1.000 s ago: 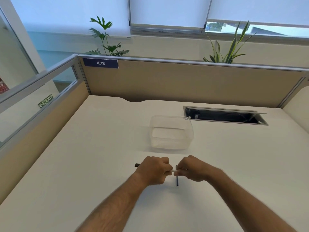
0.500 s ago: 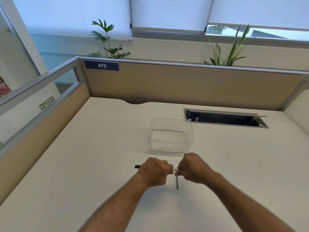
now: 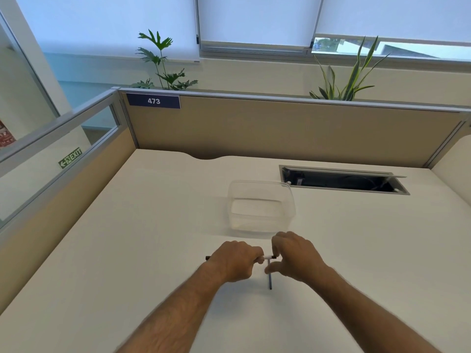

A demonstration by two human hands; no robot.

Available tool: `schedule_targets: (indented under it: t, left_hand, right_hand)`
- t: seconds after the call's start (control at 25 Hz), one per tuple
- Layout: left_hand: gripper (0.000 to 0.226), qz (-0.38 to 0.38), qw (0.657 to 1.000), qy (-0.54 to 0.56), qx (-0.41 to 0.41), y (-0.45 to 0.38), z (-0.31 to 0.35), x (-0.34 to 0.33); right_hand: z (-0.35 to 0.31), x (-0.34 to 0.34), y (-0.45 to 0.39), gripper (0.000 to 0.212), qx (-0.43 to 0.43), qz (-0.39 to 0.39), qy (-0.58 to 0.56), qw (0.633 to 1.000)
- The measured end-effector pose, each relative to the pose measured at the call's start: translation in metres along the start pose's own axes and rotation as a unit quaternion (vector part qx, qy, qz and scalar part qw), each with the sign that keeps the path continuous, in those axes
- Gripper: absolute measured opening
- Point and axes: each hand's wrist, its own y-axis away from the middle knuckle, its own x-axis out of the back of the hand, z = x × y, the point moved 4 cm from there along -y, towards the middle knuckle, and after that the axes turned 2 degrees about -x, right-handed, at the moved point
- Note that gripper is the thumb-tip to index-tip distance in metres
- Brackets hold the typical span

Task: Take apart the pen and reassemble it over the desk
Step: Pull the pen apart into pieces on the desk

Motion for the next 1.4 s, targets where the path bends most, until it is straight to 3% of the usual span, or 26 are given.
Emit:
schedule_targets:
  t: [0.08,0.16,0.24,0.4,0.56,0.72,0.8,0.84,0.96,1.04,1.28,1.4]
  left_hand:
    - [0.020,0.015,1.000,-0.010,0.000,0.000,-0.001,0.000]
    - [0.014,0.020,0.999,-0.035,-0.008,0.001,0.000,0.000]
    - [0.010,0.015,0.998,-0.062,-0.019,0.002,0.002,-0.001]
    - [0.015,0.012,0.998,-0.066,-0.017,0.002,0.004,-0.004]
    - [0.023,0.020,0.999,-0.042,-0.012,0.002,0.003,-0.004]
    - [0.022,0.030,0.999,-0.027,-0.011,0.002,0.000,-0.004]
    - [0.022,0.035,0.999,-0.024,-0.011,0.004,-0.003,-0.005]
    - [0.021,0.037,0.999,-0.024,-0.009,0.005,-0.005,-0.006]
    - [0.021,0.041,0.999,-0.022,-0.002,0.007,-0.010,-0.007]
    - [0.021,0.041,0.999,-0.020,-0.003,0.007,-0.011,-0.008]
    - [0.020,0.063,0.998,0.003,-0.010,0.003,-0.007,-0.007]
    - [0.019,0.066,0.997,0.029,-0.014,0.003,-0.006,-0.005]
  right_hand:
    - [-0.001,-0.002,0.001,0.044,0.003,-0.071,-0.034,0.997]
    - [-0.003,-0.005,0.002,0.028,0.016,-0.129,-0.040,0.991]
    - [0.000,-0.008,0.000,0.027,0.010,-0.155,-0.031,0.987]
    - [0.002,-0.005,-0.003,0.015,-0.013,-0.110,0.006,0.994]
    - [0.003,-0.002,-0.003,0.021,-0.046,-0.057,0.007,0.997]
    - [0.004,-0.005,0.000,0.053,-0.054,-0.043,-0.029,0.997]
    - [0.006,-0.010,0.004,0.079,-0.048,-0.100,-0.056,0.992]
    - [0.007,-0.012,0.006,0.079,-0.041,-0.134,-0.063,0.988]
    - [0.002,-0.013,0.006,0.033,0.006,-0.162,-0.077,0.984]
    - [0.000,-0.013,0.004,0.022,0.018,-0.144,-0.069,0.987]
    - [0.001,-0.003,0.000,0.014,-0.037,-0.007,-0.020,0.999]
    - [0.003,-0.007,0.000,0.051,-0.044,-0.019,-0.044,0.998]
